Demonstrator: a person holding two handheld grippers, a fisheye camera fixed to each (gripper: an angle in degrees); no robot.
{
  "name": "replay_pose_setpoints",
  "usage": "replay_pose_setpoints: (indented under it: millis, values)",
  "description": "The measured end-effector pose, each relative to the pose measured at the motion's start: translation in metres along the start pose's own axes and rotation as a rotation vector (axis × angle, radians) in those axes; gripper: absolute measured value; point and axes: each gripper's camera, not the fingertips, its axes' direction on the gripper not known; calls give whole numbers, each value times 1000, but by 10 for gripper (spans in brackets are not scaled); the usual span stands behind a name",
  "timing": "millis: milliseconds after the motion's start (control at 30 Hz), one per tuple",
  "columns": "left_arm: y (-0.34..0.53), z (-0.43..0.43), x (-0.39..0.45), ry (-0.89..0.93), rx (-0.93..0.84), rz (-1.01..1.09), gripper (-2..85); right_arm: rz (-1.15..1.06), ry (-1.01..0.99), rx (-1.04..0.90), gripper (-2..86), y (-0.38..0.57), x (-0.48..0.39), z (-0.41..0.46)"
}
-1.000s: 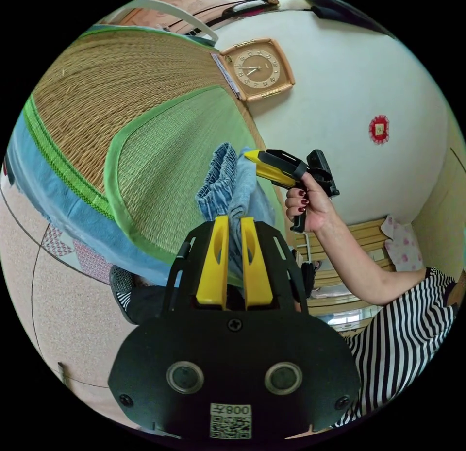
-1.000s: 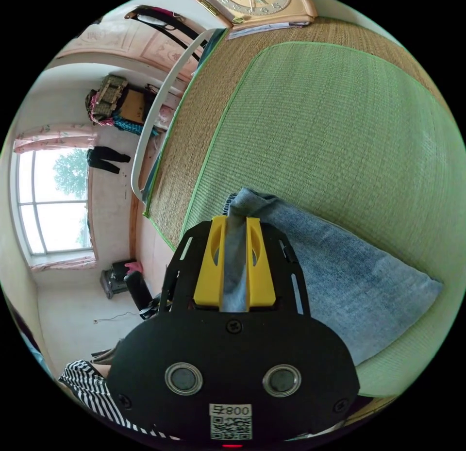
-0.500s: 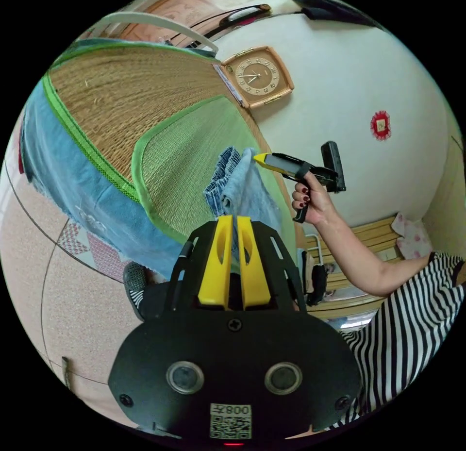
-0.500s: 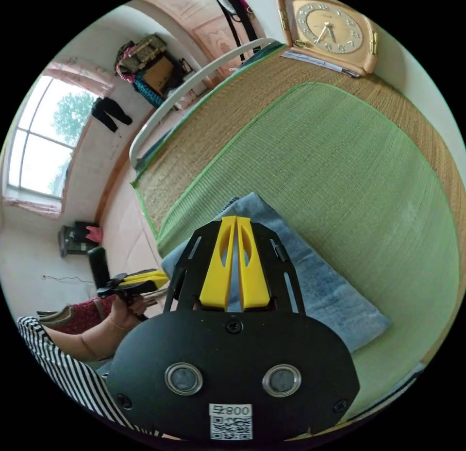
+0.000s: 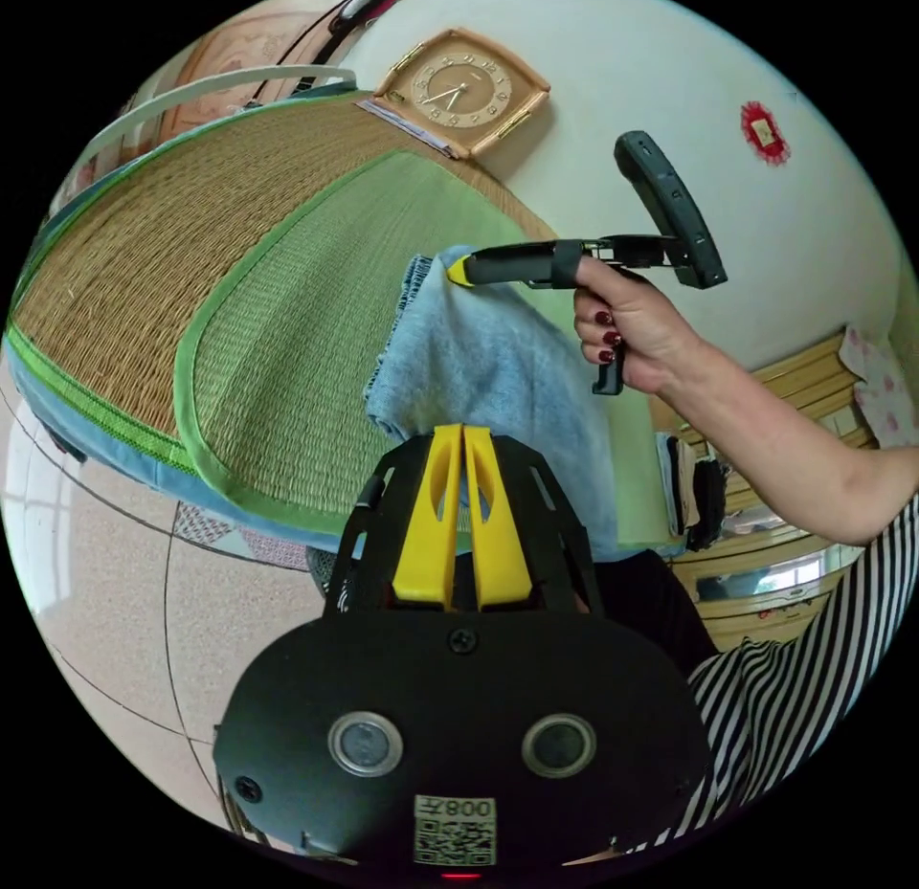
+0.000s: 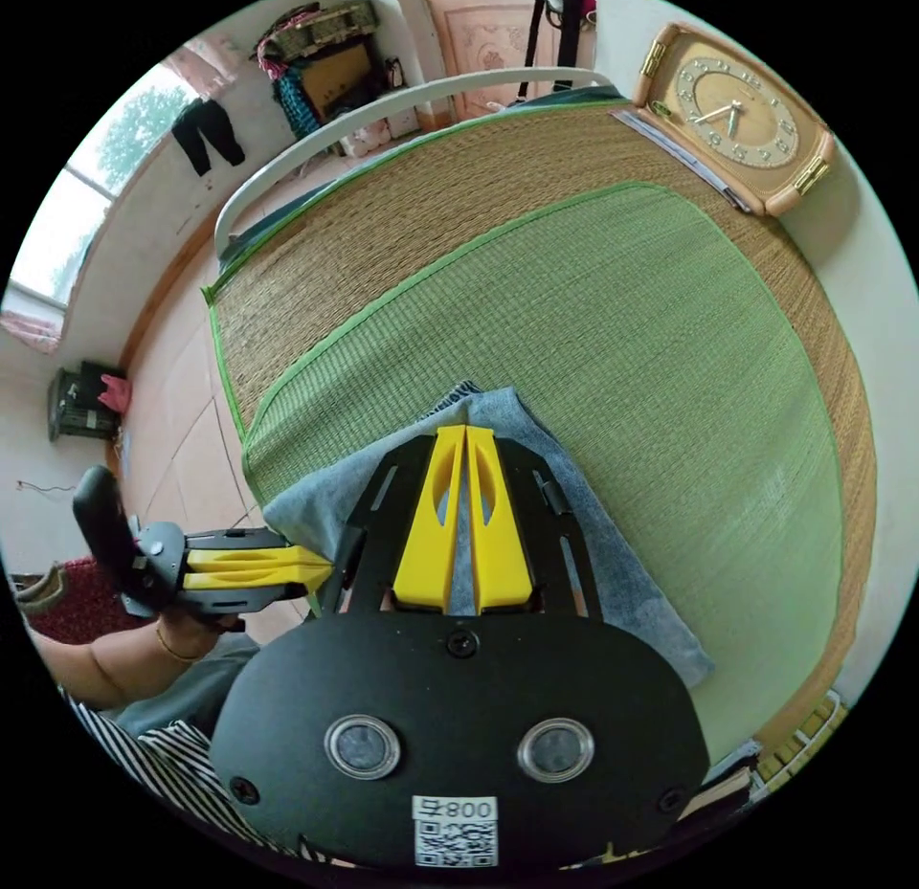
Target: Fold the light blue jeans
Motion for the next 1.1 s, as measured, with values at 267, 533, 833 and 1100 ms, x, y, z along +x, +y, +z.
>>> replay_pose_setpoints:
  millis: [267,533,833,1100]
  values:
    - [9,-43,23,-154,206,55,67,69,-132,150,41,25,51,-38]
    - [8,-19,24,-183,73,-33,55,81,-210,-3,70,12,83,-3]
    - [31,-34,55,-202,157,-4,19,20,-266,26,12,18,85,-22]
    - [45,-34,73,-220,173,-53,13,73,-280,24,6,29,100,-14]
